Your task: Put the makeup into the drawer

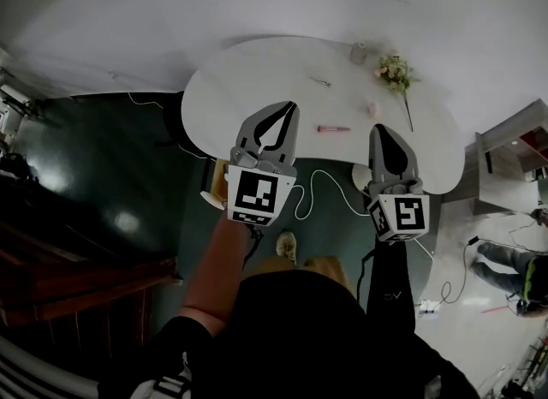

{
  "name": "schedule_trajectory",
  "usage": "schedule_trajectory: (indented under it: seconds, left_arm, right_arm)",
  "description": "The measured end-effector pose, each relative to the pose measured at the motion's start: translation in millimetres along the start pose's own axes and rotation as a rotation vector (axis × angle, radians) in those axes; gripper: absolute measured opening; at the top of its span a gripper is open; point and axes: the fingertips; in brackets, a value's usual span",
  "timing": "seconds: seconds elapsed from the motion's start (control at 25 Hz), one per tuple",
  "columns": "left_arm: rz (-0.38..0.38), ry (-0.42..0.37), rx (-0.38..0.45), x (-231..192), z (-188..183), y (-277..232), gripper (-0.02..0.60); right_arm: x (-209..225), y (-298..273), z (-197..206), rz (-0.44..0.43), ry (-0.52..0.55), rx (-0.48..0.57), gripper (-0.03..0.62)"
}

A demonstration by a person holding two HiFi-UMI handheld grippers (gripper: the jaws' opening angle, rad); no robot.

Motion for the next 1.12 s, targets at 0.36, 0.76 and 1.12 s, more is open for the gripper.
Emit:
schedule_trajectory:
  seconds: [0.36,0.76,1.12]
  left_arm:
    - [-0.013,0.017,-0.019,-25,11,-26,0.011]
    - [-0.114,0.041,-0.015,-31,11,-72,0.011]
    - [-0.215,0.03,-0.037,-27,17,-101,0.011]
  right_arm:
    - [9,-22,17,-0.001,0.006,-0.032,0.005]
    - [55,-65,28,-0.091,0.019,-0.014,0.005]
    - [84,-101,46,-0.208,-0.015,0.038,0.005]
Point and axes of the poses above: the fingertips, and each gripper's own axes: y backward along the fingers, x to its right, z out of its underside, and after that the axes turned 10 degrees about y, right-handed
